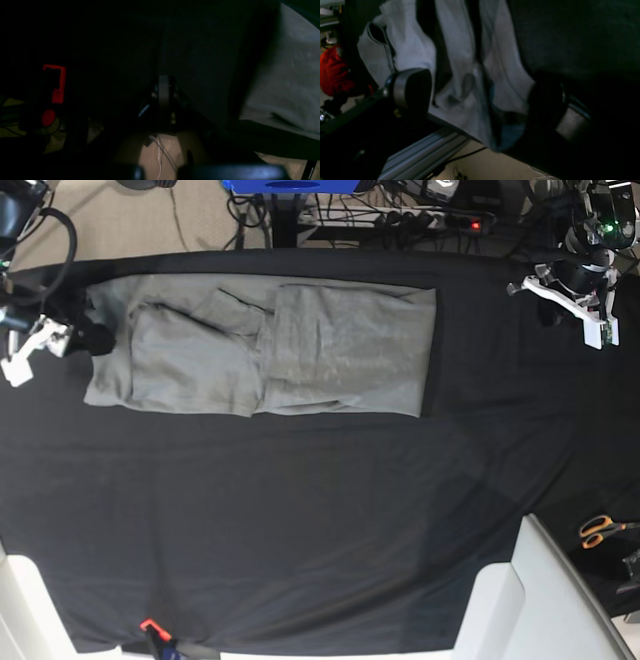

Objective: Fold the T-shirt properly
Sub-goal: 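Grasp the remaining shirt end with the right gripper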

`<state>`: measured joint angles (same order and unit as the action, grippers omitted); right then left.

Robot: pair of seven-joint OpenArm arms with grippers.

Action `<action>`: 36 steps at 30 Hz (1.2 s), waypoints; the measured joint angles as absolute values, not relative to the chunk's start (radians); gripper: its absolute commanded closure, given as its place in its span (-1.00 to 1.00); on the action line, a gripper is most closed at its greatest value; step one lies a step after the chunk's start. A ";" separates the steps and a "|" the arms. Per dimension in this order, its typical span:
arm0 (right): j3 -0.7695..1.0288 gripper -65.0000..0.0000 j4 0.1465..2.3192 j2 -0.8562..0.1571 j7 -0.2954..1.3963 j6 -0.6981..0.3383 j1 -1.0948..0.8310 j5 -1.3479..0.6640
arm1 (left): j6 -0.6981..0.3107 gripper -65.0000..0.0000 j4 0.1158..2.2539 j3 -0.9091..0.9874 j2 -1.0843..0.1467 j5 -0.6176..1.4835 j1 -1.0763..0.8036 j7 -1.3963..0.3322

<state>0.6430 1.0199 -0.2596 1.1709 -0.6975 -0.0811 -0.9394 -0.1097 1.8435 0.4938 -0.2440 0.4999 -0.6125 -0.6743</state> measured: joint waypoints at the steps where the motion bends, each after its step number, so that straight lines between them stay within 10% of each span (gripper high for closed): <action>1: 0.625 -0.82 1.021 -0.257 1.170 -0.698 -0.081 -0.944 | -0.110 1.00 1.843 0.494 -0.244 0.500 -0.613 -0.675; 13: 0.460 -0.43 1.028 -0.218 1.067 -0.708 -0.087 -0.965 | -0.110 1.00 1.834 0.494 -0.244 0.501 -0.612 -0.672; 22: 0.401 1.00 1.018 -0.213 0.958 -0.690 -0.094 -0.910 | -0.110 1.00 1.779 0.494 -0.244 0.499 -0.607 -0.677; 36: 0.404 1.00 1.013 -0.381 0.829 -0.691 -0.079 -0.908 | -0.109 1.00 1.780 0.503 -0.252 0.501 -0.609 -0.674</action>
<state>0.4038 1.0134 -0.3809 0.8288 -0.6910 -0.0788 -0.9085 -0.1093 1.7802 0.5026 -0.2520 0.5011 -0.6090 -0.6739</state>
